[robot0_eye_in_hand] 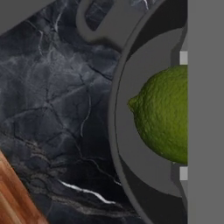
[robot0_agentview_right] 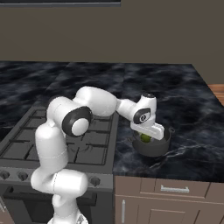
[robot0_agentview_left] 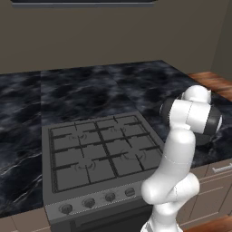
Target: Turn on the sink faucet. Then move the lime from the counter to the sink. Turn off the sink. Move the vegetable from the sink to the pot next to the stove. Finally move the pot to the front left burner.
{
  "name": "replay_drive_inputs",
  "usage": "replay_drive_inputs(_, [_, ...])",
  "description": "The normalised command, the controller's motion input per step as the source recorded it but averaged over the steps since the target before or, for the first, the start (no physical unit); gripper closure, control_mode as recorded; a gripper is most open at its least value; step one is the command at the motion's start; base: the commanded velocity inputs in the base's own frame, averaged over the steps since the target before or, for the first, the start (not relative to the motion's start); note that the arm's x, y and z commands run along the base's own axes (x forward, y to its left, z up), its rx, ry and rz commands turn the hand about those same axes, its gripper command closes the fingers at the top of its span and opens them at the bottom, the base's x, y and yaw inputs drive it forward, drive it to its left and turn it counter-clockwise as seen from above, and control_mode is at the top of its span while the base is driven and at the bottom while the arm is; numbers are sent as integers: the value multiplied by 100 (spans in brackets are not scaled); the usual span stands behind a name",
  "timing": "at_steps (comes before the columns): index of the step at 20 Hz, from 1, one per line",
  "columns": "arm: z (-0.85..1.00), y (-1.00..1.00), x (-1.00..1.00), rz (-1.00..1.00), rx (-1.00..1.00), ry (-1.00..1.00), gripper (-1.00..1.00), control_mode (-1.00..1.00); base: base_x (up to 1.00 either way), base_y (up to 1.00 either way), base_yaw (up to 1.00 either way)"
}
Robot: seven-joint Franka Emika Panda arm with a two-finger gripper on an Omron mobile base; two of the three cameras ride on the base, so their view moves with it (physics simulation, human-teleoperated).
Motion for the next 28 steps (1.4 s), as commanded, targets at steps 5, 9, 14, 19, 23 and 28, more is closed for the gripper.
replay_drive_inputs(5, [-12,-2,8,0,3,1,-100,-100,0,0,0])
replay_drive_inputs(9, [0,-6,6,0,5,0,-100,-100,0,0,0])
replay_drive_inputs(14, [0,-7,2,-1,5,0,-100,-100,0,0,0])
replay_drive_inputs(19, [23,-1,0,-10,1,0,-100,-100,0,0,0])
replay_drive_inputs(23, [48,0,-4,-19,0,0,-100,-100,0,0,0])
replay_drive_inputs(28, [22,-9,-16,-25,0,2,-100,-100,0,0,0])
